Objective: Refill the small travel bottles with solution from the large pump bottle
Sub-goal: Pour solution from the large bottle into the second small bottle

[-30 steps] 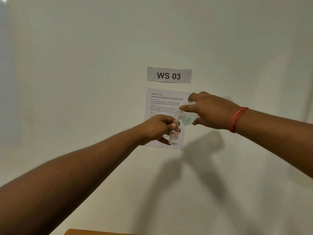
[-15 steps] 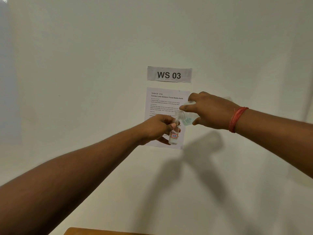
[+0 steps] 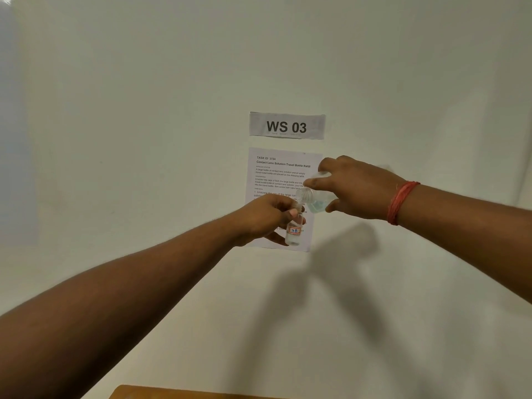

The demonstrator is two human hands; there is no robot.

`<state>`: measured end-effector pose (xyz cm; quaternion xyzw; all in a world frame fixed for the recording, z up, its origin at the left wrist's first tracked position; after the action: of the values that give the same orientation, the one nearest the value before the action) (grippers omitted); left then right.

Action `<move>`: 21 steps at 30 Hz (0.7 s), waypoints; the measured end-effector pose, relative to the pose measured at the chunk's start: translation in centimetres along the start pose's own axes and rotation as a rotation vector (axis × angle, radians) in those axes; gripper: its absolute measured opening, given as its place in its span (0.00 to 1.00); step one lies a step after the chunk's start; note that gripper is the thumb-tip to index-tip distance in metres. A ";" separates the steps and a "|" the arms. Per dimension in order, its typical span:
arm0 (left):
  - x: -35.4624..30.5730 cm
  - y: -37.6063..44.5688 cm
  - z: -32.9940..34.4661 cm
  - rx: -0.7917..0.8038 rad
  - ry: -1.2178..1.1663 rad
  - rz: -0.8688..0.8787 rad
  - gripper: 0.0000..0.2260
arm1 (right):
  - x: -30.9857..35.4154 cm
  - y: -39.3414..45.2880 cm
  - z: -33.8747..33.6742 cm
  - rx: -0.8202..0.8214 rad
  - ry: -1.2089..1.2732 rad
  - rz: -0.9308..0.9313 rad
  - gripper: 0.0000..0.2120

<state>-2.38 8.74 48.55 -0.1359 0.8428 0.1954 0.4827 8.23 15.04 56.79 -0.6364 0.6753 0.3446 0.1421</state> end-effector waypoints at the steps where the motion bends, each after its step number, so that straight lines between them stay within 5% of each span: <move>1: 0.0 0.0 0.0 -0.002 0.003 -0.001 0.10 | 0.0 0.0 0.0 0.000 -0.003 0.000 0.32; 21: 0.2 0.2 0.1 0.004 -0.005 0.010 0.10 | 0.0 0.3 0.4 0.016 -0.006 -0.004 0.33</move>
<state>-2.48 8.92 48.36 -0.1300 0.8426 0.1966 0.4842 7.87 15.30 56.58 -0.6357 0.6763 0.3407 0.1498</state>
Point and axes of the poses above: each hand's wrist, its own y-axis towards the middle knuckle, its own z-axis out of the palm, x = y × z, the point moved 9 cm from there along y, towards the middle knuckle, and after that the axes turned 9 degrees about x, right-handed, at the moved point
